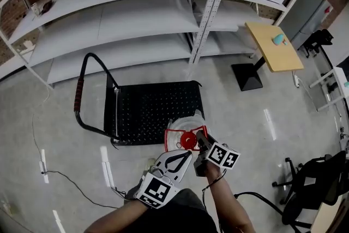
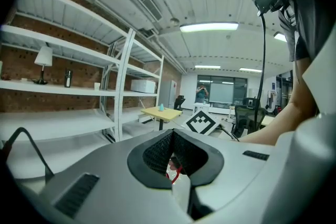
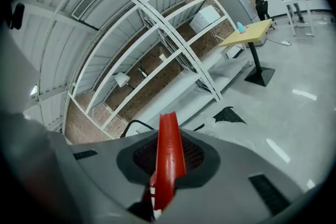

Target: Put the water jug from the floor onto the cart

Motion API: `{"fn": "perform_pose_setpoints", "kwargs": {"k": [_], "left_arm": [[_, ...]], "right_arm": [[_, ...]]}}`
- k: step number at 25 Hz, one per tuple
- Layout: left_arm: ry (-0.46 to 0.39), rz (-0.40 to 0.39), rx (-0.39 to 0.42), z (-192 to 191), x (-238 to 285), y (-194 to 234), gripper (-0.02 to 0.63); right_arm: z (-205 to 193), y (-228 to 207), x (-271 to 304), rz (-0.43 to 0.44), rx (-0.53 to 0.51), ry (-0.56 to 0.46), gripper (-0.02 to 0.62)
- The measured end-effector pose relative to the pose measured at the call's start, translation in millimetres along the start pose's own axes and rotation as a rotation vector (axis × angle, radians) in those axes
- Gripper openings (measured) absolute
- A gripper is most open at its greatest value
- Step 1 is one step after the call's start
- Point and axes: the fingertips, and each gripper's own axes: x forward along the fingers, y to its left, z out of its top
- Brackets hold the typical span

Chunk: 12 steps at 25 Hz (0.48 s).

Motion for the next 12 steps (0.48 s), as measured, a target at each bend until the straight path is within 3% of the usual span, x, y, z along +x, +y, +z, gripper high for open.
{"fn": "perform_pose_setpoints", "kwargs": {"k": [6,12], "left_arm": [[0.010,0.012,-0.028,-3.0,24.2,111.9,0.000],[0.050,0.115,-0.093,-53.1,46.6,194.8,0.000]], "right_arm": [[23.7,14.9,131.3,0.035,0.061,-0.001,0.051],[-1.7,19.4,275.3,0.128,0.091,0.092,0.049]]}}
